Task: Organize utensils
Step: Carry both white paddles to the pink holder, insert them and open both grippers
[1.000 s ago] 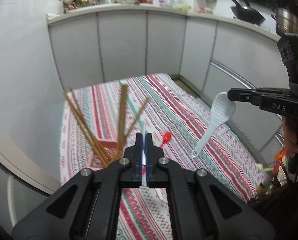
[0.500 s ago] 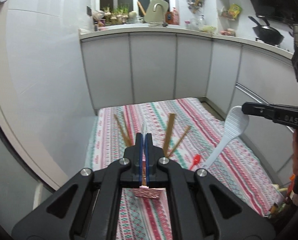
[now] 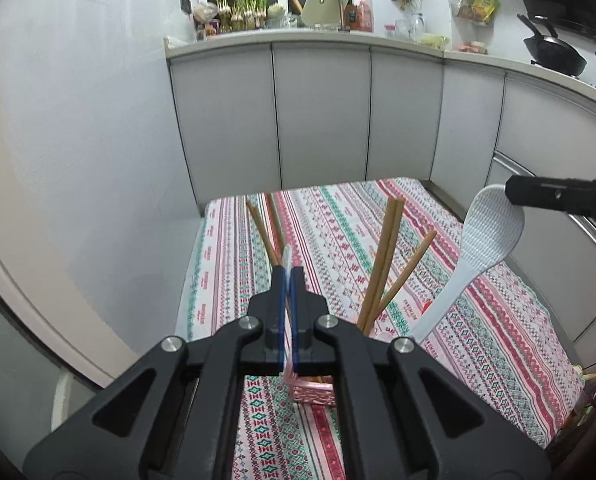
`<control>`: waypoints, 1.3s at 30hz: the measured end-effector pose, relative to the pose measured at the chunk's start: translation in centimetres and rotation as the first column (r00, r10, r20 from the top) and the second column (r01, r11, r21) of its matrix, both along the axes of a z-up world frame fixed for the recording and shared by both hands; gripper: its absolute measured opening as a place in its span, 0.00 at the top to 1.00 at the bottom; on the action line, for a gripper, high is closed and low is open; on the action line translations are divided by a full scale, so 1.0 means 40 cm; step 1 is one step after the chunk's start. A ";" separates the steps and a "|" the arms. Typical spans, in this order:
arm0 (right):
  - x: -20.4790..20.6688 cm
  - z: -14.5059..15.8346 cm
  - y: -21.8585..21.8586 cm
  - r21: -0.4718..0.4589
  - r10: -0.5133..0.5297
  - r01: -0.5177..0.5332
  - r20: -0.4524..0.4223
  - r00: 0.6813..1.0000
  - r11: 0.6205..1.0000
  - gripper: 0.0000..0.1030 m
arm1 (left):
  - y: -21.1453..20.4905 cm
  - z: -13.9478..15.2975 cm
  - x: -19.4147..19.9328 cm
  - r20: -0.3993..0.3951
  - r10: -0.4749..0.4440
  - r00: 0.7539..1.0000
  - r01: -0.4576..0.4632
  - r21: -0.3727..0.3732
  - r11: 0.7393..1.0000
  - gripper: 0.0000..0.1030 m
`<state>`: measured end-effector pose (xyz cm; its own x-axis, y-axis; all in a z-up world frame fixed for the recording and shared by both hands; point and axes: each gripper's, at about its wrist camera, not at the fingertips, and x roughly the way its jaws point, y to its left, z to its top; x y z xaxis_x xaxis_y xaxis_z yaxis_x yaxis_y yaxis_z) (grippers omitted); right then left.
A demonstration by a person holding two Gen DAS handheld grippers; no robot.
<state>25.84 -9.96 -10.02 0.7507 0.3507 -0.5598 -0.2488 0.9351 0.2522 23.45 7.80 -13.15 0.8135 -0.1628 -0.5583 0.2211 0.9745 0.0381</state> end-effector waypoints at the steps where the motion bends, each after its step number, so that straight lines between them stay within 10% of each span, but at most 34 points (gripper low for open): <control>1: 0.003 -0.002 0.004 0.000 0.002 -0.002 -0.002 1.000 1.000 0.98 | -0.001 -0.009 0.005 -0.009 0.001 1.000 -0.001 0.006 1.000 0.98; 15: 0.047 -0.042 0.039 -0.016 0.008 -0.009 -0.027 1.000 1.000 0.98 | -0.016 -0.068 0.026 -0.097 -0.072 0.993 0.071 -0.012 0.997 0.90; 39: 0.112 -0.169 0.208 -0.171 0.112 -0.133 -0.127 0.986 0.976 0.97 | 0.134 -0.084 0.012 -0.262 0.053 0.964 -0.077 -0.085 0.993 0.79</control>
